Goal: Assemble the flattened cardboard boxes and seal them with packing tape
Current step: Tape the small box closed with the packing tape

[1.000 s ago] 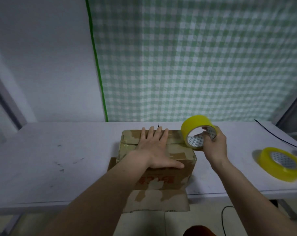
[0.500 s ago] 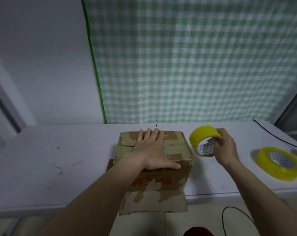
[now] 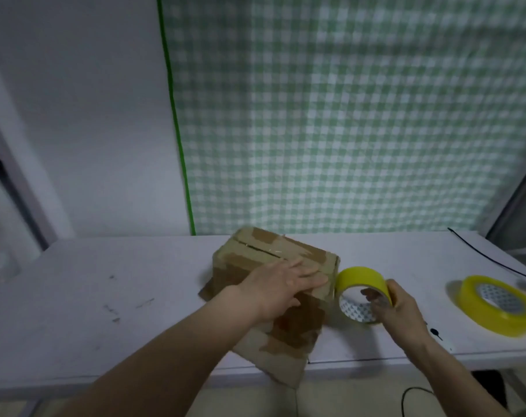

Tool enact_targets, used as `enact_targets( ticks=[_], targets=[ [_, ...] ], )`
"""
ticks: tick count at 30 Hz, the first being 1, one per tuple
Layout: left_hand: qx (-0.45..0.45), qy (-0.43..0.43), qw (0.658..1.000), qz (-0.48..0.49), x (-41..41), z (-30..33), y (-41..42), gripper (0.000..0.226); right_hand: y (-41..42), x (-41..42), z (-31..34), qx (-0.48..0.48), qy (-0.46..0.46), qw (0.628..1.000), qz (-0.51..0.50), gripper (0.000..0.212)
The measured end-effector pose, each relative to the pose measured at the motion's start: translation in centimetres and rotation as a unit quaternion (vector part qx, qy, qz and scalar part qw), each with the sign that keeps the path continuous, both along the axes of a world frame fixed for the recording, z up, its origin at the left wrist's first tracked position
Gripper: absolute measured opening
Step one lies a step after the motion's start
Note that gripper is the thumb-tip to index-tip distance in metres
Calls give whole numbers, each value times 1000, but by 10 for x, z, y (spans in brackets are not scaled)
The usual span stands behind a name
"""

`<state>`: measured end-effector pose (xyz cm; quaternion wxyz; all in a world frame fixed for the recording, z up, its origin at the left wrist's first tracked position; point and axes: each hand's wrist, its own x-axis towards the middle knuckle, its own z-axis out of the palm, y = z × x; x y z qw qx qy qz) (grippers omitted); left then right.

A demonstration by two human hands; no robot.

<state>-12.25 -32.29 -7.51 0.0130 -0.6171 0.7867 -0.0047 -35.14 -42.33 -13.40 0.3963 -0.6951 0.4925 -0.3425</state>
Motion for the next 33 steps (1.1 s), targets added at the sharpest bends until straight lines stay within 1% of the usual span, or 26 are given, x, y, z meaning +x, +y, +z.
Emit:
enact_targets(
  ticks=[1, 2, 4, 5, 7, 8, 10, 11, 13, 14, 17, 19, 22, 27, 31, 33],
  targets=[
    [-22, -9, 999, 23, 5, -1, 3, 64, 10, -1, 2, 2, -11, 1000, 12, 19],
    [-30, -5, 997, 67, 12, -1, 7, 66, 21, 1, 5, 6, -25, 999, 29, 22],
    [-1, 18, 988, 154, 20, 1, 14, 76, 48, 11, 12, 27, -57, 994, 88, 21],
    [19, 16, 985, 171, 19, 4, 17, 82, 59, 18, 15, 42, -71, 989, 121, 19],
    [22, 14, 987, 157, 8, 8, 22, 91, 75, 30, 18, 66, -97, 978, 170, 18],
    [15, 32, 990, 138, 2, 9, 24, 90, 80, 34, 19, 76, -110, 974, 184, 18],
    [3, 66, 992, 112, -6, 4, 31, 81, 88, 41, 21, 94, -128, 967, 198, 16],
    [-8, 67, 992, 110, -4, -1, 33, 76, 91, 43, 20, 103, -134, 965, 202, 20],
    [-39, 61, 991, 115, 5, -11, 39, 74, 97, 45, 17, 123, -134, 959, 216, 33],
    [-49, 57, 991, 109, 10, -15, 41, 74, 98, 44, 15, 130, -136, 957, 220, 36],
    [-45, 37, 997, 59, 20, -20, 43, 77, 102, 40, 11, 148, -156, 950, 226, 31],
    [-48, 26, 997, 46, 24, -20, 40, 77, 102, 40, 11, 150, -165, 947, 230, 31],
    [-60, 40, 995, 62, 29, -20, 32, 72, 104, 51, 13, 126, -156, 952, 231, 32],
    [-58, 49, 994, 82, 33, -22, 25, 70, 102, 60, 11, 109, -150, 955, 232, 41],
    [-52, 67, 992, 93, 31, -23, 27, 70, 109, 56, 0, 132, -144, 951, 238, 31],
    [-66, 86, 988, 114, 28, -22, 28, 68, 109, 58, -4, 142, -151, 950, 233, 27]
  ],
)
